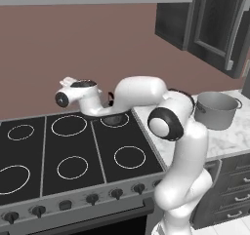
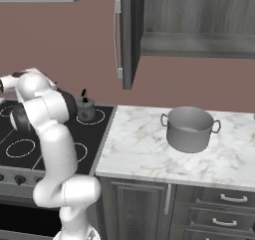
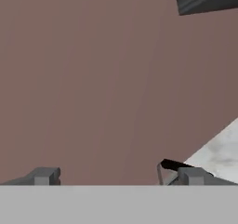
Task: Pick the kettle from the cabinet and place it on a stove burner. Then pick the pot from the counter and place it on another stove burner. Finally, turn both burners on.
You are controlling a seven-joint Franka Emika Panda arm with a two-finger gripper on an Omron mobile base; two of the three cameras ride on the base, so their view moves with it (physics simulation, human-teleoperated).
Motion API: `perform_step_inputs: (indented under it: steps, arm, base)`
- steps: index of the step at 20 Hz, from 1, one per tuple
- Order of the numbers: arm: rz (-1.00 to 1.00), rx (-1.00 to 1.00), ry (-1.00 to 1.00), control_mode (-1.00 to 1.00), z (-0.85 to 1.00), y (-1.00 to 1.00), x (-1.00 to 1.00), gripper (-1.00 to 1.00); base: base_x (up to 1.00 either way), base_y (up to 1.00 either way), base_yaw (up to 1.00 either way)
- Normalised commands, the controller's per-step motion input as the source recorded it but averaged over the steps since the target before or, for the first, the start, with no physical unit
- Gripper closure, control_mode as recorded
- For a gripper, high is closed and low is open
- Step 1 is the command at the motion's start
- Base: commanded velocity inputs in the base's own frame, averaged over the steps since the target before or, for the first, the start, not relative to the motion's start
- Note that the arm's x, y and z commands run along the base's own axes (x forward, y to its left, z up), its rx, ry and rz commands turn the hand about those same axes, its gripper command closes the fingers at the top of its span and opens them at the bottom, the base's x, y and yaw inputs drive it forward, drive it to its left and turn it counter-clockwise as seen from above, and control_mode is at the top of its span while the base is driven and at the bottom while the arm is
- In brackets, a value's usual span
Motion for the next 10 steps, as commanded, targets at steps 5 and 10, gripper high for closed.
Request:
perform_step_inputs:
  steps: [5,10]
  arm:
    - [-0.02,0.21,0.00,-1.00,0.37,-0.07,-0.48,-1.00]
    - [-0.02,0.20,0.00,-1.00,0.34,-0.12,-0.52,-1.00]
  base:
    - [0.00,0.00,0.00]
    - [0.00,0.00,0.00]
